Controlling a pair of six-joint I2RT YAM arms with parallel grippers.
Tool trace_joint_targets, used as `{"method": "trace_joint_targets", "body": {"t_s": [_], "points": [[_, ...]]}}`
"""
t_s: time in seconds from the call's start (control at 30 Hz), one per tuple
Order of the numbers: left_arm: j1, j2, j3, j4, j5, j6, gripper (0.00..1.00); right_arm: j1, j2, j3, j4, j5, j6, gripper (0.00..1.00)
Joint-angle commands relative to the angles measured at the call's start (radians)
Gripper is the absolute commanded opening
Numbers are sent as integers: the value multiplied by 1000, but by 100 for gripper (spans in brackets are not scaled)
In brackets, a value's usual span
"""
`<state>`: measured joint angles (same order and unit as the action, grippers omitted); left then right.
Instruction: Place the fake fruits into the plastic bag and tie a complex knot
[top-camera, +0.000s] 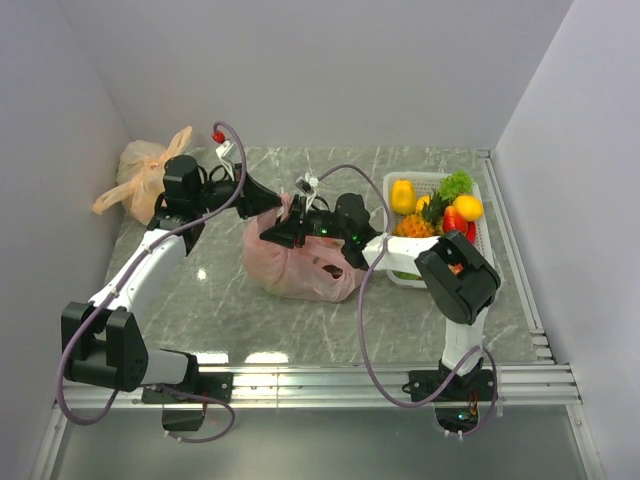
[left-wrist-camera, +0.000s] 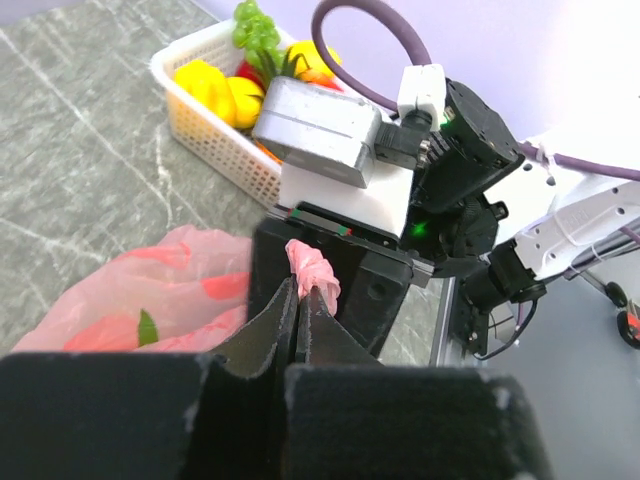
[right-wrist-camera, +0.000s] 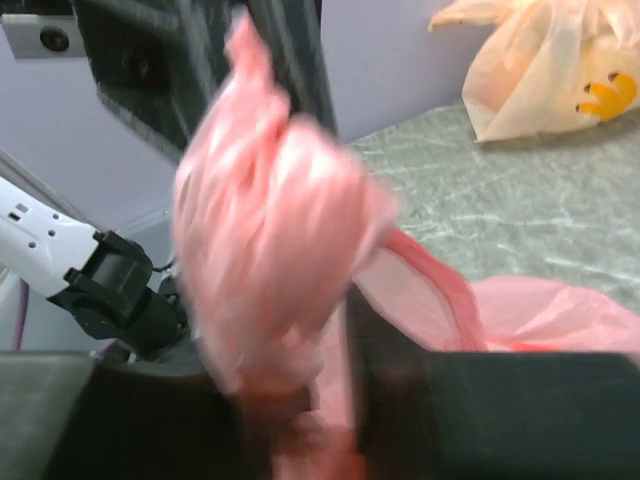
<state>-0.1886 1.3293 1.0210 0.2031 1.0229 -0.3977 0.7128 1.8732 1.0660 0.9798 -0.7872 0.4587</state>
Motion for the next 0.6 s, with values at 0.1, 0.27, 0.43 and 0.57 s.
{"method": "trace_joint_targets", "body": {"t_s": [0.1,0.27,0.43,0.57], "points": [[44,30,42,12,42,49,0,1,33,-28,-38,-27,6,3],[63,30,132,-247,-42,369,1,-13,37,-32,-163,-12,-5,0],[66,-40,149,-378,-263,643,40,-16,15,61,-346,104,-14,0],[67,-135,99,-485,-274,685,58,-22,15,126,-409,127,64,0]]}}
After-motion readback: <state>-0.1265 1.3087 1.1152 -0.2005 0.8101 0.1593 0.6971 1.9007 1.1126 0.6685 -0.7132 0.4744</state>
